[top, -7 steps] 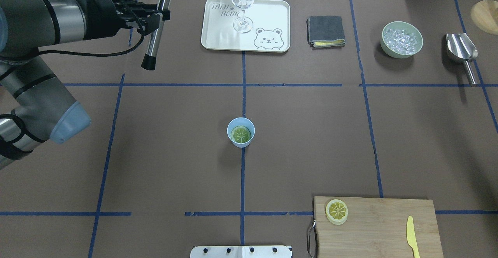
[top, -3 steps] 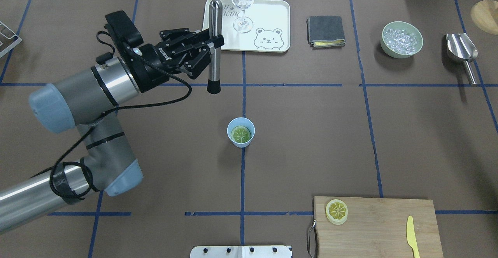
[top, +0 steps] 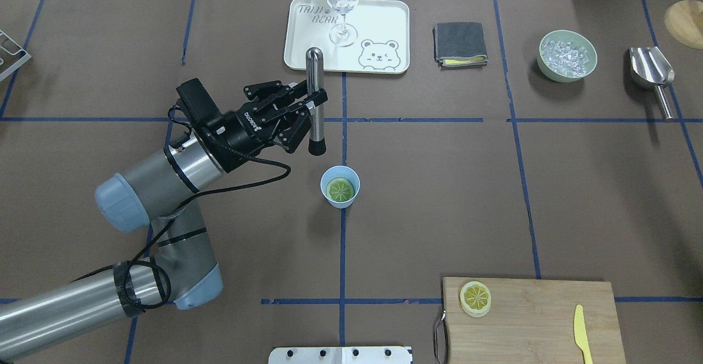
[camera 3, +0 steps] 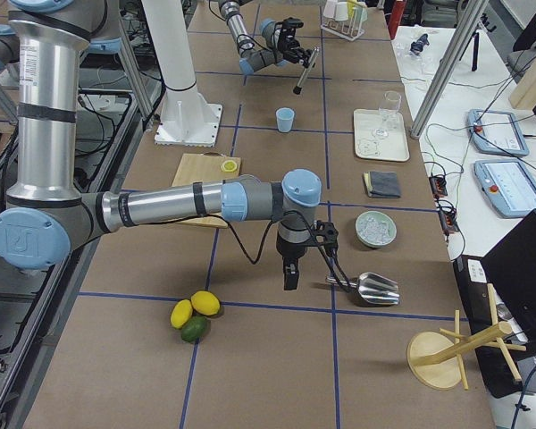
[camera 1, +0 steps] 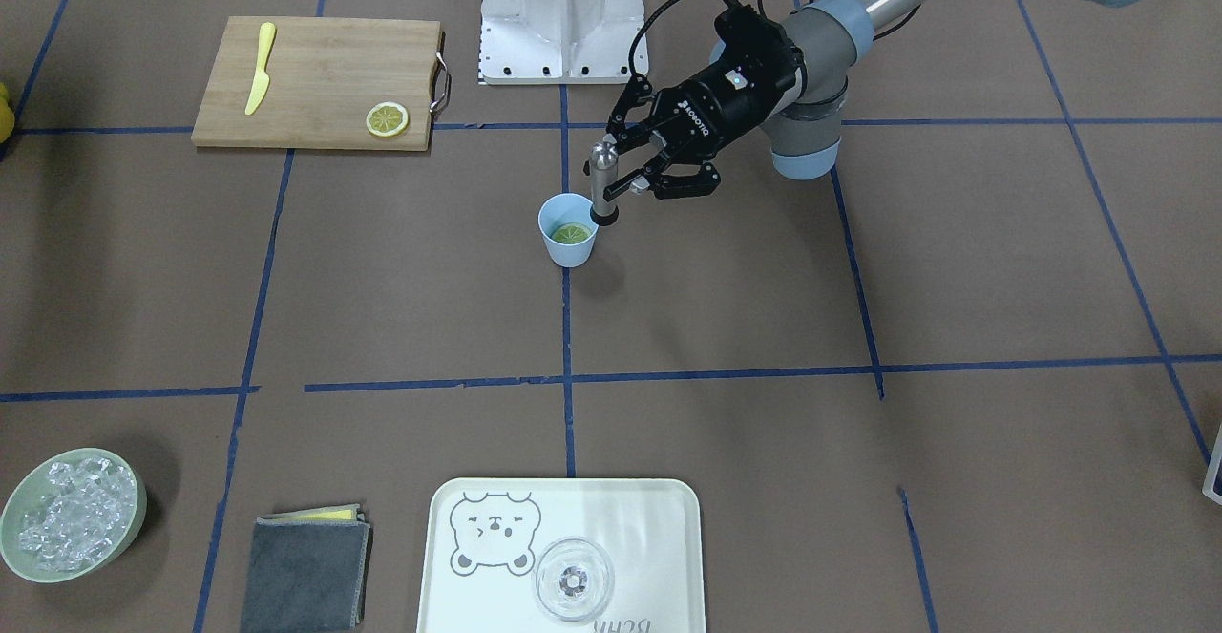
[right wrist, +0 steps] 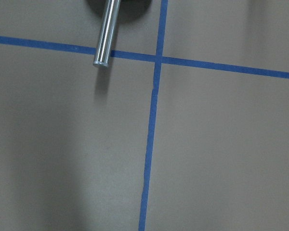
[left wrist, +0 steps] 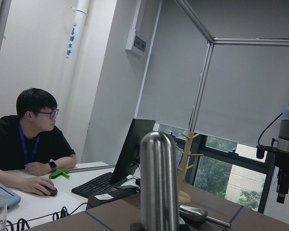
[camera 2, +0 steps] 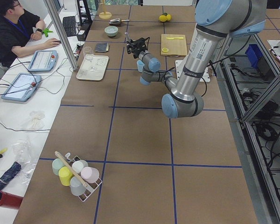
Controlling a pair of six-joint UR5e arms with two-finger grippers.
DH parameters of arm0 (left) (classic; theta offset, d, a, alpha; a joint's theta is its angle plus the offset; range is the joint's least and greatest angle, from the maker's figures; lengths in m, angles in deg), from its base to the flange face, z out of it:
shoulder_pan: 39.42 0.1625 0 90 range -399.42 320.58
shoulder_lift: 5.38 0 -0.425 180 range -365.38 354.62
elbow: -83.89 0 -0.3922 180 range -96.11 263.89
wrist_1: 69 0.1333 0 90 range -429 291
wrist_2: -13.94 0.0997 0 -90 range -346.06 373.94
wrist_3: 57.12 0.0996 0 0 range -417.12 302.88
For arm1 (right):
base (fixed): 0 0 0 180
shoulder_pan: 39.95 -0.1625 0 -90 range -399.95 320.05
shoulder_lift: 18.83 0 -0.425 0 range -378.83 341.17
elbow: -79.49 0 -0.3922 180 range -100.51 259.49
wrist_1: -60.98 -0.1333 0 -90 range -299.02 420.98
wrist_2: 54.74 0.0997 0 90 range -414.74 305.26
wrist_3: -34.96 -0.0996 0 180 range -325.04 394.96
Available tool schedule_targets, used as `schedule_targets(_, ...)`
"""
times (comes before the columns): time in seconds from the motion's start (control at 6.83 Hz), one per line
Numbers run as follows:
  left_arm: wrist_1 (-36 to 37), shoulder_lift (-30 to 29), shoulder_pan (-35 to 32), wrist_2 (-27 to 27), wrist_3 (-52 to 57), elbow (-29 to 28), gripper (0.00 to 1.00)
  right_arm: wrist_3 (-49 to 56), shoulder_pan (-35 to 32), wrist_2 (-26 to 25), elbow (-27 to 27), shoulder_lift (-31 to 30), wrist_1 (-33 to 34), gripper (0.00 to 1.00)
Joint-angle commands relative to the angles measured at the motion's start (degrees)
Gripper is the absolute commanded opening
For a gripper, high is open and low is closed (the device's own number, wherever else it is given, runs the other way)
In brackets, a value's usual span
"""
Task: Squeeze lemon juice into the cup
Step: 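Lift the metal muddler upright with the left gripper and carry it toward the cup, then press the muddler down into the blue cup onto the lemon slice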
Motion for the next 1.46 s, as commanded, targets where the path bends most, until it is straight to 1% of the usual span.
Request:
schedule_targets(0.0, -0.5, -0.45, 4.27, 5.42, 1.48, -2.93, 0.0, 0.0, -0.44, 0.0, -0.04, 0.0, 0.01, 1.0)
schedule_targets(0.29, -0.32, -0.89, 5.16, 7.02, 1.49, -4.26, 0.0, 0.0, -0.44, 0.0, -0.04, 0.0, 0.01, 1.0)
schedule_targets(0.44, -0.06, -2.37, 5.86, 7.9, 1.49, -4.44, 0.0, 0.0, -0.44, 0.0, -0.04, 0.0, 0.01, 1.0)
schedule_targets(0.73, 0.21, -3.17, 6.05, 7.99, 1.4, -4.7, 0.0, 0.0, -0.44, 0.0, -0.13, 0.0, 0.01, 1.0)
schedule_targets(1.32, 0.21, -3.97, 6.49, 9.31, 1.49, -9.7, 0.0, 0.0, -0.44, 0.0, -0.22, 0.09, 0.1, 1.0)
